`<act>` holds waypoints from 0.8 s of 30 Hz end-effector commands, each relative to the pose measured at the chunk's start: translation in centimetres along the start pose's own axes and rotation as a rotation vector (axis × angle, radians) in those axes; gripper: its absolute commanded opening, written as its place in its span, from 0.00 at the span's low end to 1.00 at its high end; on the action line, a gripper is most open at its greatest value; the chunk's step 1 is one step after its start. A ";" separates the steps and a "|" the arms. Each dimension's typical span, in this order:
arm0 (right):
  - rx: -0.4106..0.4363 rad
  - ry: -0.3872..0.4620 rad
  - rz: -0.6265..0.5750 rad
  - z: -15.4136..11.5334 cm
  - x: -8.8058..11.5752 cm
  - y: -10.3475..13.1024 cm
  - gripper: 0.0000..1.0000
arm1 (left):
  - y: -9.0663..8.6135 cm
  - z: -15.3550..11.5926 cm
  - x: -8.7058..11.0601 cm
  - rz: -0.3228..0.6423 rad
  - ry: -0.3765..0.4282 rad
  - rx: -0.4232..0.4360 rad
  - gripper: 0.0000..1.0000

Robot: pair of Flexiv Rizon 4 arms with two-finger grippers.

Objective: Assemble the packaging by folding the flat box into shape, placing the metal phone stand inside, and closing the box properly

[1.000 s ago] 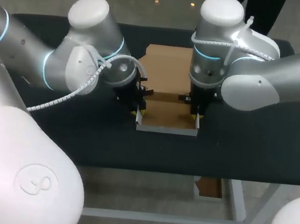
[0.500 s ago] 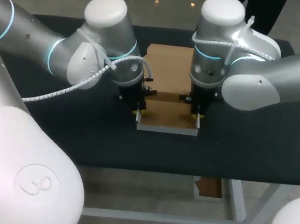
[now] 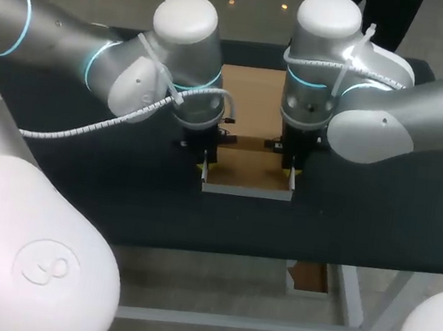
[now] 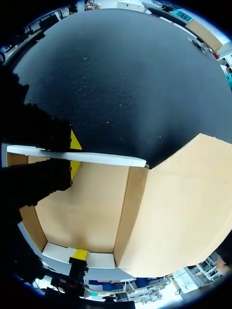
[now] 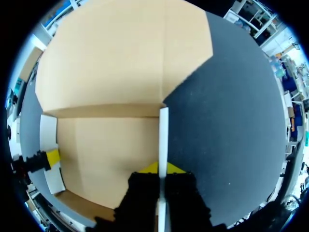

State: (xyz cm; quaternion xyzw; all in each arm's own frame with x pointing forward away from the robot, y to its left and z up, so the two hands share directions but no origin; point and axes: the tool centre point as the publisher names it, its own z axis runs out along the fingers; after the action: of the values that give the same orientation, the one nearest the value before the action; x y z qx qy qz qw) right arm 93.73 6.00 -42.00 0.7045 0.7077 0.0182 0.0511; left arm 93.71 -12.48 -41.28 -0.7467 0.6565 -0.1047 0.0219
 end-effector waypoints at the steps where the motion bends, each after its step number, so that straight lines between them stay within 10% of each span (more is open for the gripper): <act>1: 0.004 -0.002 -0.002 0.0 0.6 0.0 0.00 | 0.0 0.9 0.9 -0.011 -0.289 0.021 0.00; 15: -0.009 0.002 -0.006 -0.4 0.6 -0.2 0.00 | 0.3 0.7 0.3 -0.017 -0.282 0.033 0.00; 18: -0.030 0.012 -0.015 -0.8 0.6 -0.3 0.44 | 0.3 0.7 0.3 -0.017 -0.277 0.035 0.00; 20: -0.047 0.027 -0.024 -1.1 0.5 -0.4 1.00 | 0.4 0.6 0.2 -0.015 -0.273 0.036 0.00; 24: -0.097 0.067 -0.044 -1.8 0.2 -0.8 1.00 | 0.5 0.6 0.2 -0.014 -0.267 0.037 0.00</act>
State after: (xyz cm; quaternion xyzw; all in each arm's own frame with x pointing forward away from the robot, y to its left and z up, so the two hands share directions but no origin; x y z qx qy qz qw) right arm 93.99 7.28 -40.70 0.6879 0.7218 0.0505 0.0568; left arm 93.41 -12.29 -41.32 -0.7557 0.6469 -0.0555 0.0857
